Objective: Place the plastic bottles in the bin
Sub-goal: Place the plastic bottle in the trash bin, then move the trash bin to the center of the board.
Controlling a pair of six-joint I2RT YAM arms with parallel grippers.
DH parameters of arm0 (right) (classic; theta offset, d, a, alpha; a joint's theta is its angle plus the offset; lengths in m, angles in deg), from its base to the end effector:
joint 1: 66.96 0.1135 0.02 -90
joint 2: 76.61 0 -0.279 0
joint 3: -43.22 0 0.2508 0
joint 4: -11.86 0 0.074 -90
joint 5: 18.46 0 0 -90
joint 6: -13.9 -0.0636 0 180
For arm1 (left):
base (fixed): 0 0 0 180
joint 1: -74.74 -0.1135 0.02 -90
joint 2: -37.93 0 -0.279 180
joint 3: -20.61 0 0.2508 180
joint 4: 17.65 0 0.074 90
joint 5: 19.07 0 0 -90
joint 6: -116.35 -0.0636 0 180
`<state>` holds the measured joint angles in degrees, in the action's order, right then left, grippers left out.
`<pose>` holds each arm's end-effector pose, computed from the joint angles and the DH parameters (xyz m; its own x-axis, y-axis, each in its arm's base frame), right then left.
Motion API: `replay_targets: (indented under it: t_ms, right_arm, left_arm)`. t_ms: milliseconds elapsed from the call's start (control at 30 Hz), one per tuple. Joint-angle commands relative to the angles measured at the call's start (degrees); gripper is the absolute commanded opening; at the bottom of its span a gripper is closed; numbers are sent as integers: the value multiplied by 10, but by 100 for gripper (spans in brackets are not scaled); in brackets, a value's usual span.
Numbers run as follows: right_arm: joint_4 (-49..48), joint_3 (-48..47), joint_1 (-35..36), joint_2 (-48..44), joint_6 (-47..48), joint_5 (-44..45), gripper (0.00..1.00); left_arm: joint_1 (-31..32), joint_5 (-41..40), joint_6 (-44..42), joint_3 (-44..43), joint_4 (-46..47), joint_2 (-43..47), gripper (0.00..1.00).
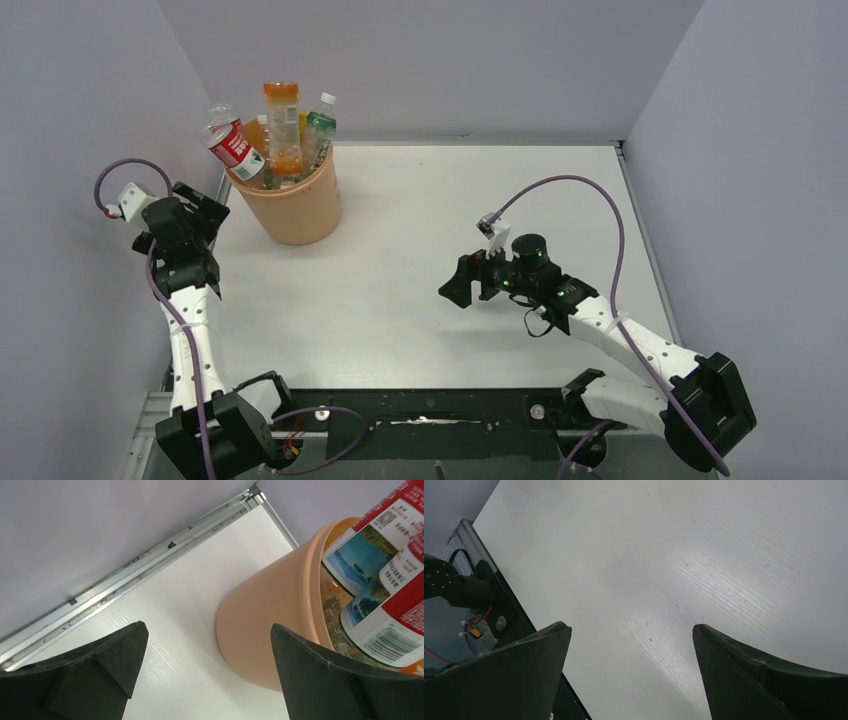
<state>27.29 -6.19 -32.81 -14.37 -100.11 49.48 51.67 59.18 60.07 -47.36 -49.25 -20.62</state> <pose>0.1949 0.1611 0.2418 -0.6810 -0.0063 -0.7322 -0.5659 0.6391 0.5208 0.2231 0.1091 0.3411 0.0204 -0.5821 -0.8129 -0.6562 0.6056 -0.4501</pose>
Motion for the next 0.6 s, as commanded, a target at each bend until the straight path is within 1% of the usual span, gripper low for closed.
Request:
replay_targets:
  t_ms: [0, 267, 433, 567]
  right_arm:
    - [-7, -5, -5, -22, 9, 1, 98]
    - [10, -6, -16, -32, 13, 8, 98]
    - [17, -5, -21, -33, 14, 9, 98]
    - [23, -6, -25, -34, 16, 13, 98]
  left_arm:
    - [-4, 41, 48, 31, 106, -9, 96]
    - [-10, 25, 114, 100, 211, -47, 94]
    - [-14, 17, 138, 109, 266, -89, 94]
    - [-16, 22, 148, 116, 330, -124, 93]
